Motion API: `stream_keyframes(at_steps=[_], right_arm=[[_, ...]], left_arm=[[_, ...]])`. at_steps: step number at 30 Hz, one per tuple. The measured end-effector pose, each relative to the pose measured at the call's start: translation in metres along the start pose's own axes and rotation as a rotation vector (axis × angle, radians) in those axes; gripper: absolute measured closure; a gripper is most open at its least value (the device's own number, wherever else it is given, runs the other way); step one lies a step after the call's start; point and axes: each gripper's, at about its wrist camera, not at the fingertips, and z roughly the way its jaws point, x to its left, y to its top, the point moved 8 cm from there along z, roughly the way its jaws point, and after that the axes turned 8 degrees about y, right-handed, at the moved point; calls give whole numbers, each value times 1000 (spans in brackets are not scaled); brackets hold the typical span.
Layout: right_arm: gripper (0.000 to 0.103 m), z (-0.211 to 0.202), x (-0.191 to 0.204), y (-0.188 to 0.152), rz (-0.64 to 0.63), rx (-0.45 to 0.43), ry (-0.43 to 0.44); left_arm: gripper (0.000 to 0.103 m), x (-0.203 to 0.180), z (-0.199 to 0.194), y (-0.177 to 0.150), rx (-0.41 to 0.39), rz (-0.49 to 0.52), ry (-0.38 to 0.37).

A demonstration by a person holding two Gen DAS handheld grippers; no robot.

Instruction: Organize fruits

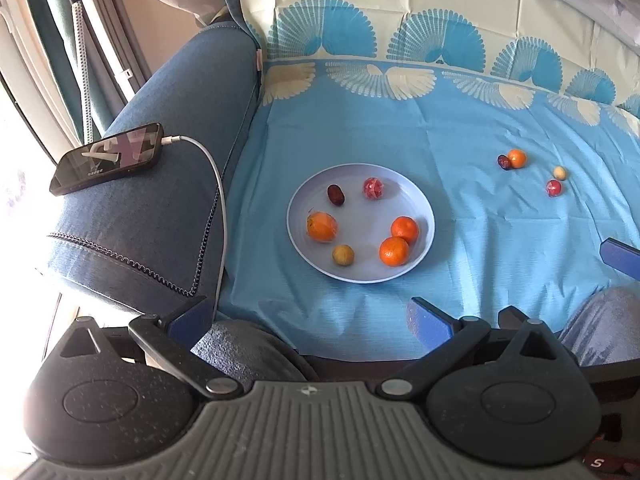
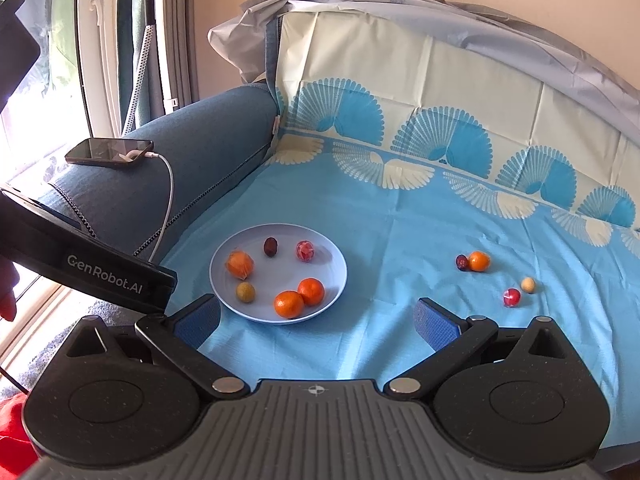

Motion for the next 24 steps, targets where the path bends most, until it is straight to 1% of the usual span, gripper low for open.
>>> stream_keyframes(at_steps=[3,7,12,16,18,19,22,24], right_arm=[[1,3,-4,-2,15,1,-4],[1,9,-18,-8,66,9,-19],[1,22,-54,-16,149,10,-83],[1,36,-106,-28,249,10,-181],[1,45,-140,-37,305,10,-242],[1,50,-156,-40,330,8,-271],[1,67,-201,-49,396,3,-332],[1,85,-232,-54,422,3,-367]], left_arm=[[0,-2,5,2,12,6,10],[0,-8,12,6,28,24,21],[0,-26,21,19,38,61,13],[0,-52,34,40,32,106,-14],[0,-70,44,53,30,128,-25],[0,-81,49,61,28,133,-39],[0,-117,68,86,-6,139,-119],[0,-144,87,102,-6,147,-147]])
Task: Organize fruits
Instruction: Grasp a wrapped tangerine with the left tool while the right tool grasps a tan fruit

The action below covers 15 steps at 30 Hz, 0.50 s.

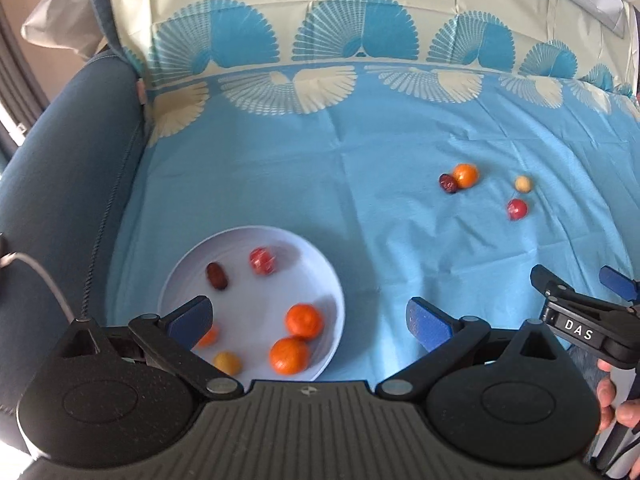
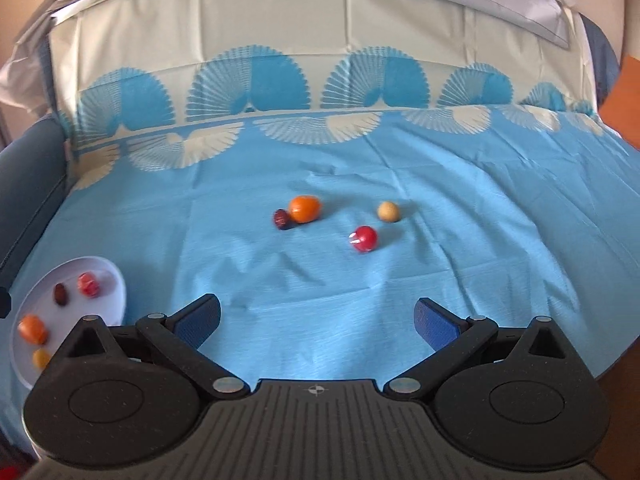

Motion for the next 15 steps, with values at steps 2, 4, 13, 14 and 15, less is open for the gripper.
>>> stream_keyframes(at_steps=[2,4,13,14,15], right_arm=[[1,27,-16,6,16,-7,-27],[1,53,-29,13,22,-13,-61],[1,116,-107,42,132,-64,-182],[1,124,-114,46,139,-64,-189],[1,132,-118,48,133,-58,-186]], left_arm=[[0,-23,24,20,13,15,-34],[0,-48,48,40,17,29,-78],[0,-146,137,104,-19,158,-123],[0,-157,143,109,-29,184,-129],[0,-169,149,114,-40,215,-133]])
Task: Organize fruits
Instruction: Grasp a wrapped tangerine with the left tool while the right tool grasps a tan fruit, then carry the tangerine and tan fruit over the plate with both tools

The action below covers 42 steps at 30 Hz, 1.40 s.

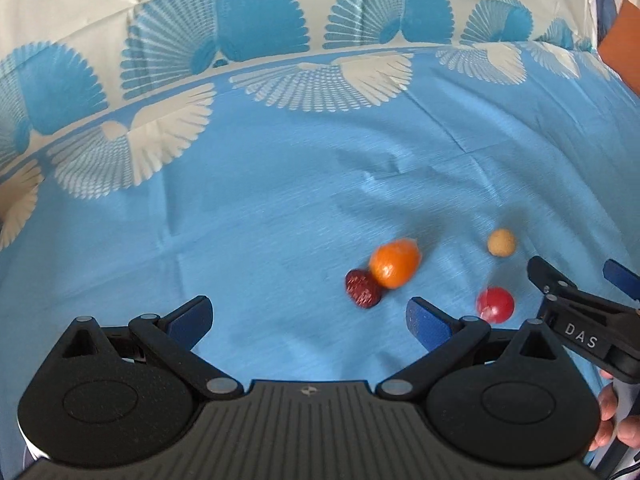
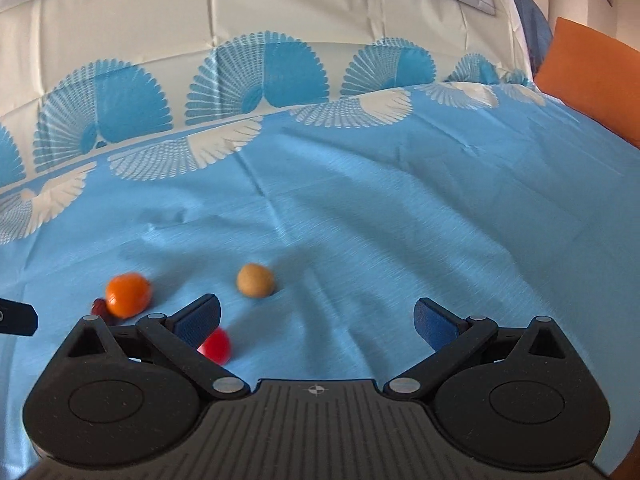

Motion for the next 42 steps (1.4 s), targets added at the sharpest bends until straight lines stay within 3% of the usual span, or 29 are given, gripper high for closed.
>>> stream_keyframes(at_steps=[4,6,8,11,13,14,15,18,21,24,26,31,38,42], right_arm=[[9,37,13,2,-88,55,78],[31,50,21,-2,-123,87,126],[36,52,22,-3,-137,77,128],[37,51,23,-5,-147,59,138],[44,49,23,-5,-160,54,132],[64,48,25,-5,-170,45,142],[75,47,26,-5,-190,36,144],[75,44,21,-2,-170,8,121],[75,35,-2,8,-112,-70,29],[75,19,-22,18,-65,-116,-63],[75,-1,-25,25,-56,-151,-76],[75,-76,-3,32,-78,-180,51],[75,-196,65,6,-193,-104,332],[75,-259,108,-22,-262,-44,472]], left_arm=[[0,-37,21,19,-38,199,-29],[1,-53,29,25,-72,298,-35],[8,-63,34,31,-97,349,-47],[31,-74,48,29,-30,399,-124],[63,-78,59,21,38,420,-139],[64,-77,58,20,28,407,-146],[64,-76,56,19,23,403,-147],[65,-67,39,23,-8,344,-149],[65,-46,1,32,-91,264,-124],[65,-11,-42,33,-140,150,-88],[65,15,-72,22,-150,86,-50],[64,76,-144,-29,-110,-45,20],[64,141,-228,-131,-31,-179,143],[64,161,-262,-190,31,-265,154]])
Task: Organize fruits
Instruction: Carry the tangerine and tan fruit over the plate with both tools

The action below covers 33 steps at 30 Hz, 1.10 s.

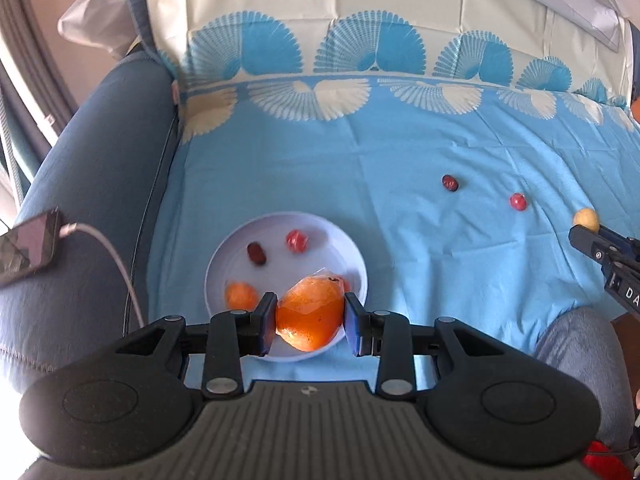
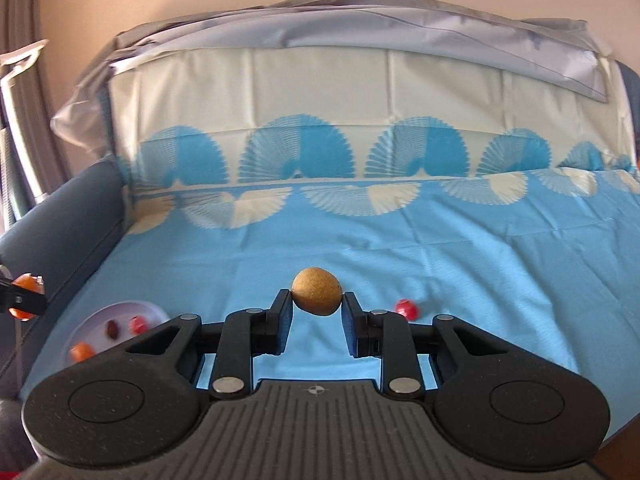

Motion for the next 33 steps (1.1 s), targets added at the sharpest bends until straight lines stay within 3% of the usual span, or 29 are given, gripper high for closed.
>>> stream_keyframes(at_steps=[7,12,20,33], right_arm=[[75,-46,94,-25,-85,63,169],[75,-63,132,-35,-163,84,207],[75,-76,146,-33,-213,61,184],[75,-65,150,-36,-239,93,171]], left_arm=[[64,35,-49,-58,-39,-109,11],[65,42,-72,-76,-90,-144,-6],[65,52,-85,-82,-126,-179,-27],[65,58,-72,-80,-113,-193,-32]])
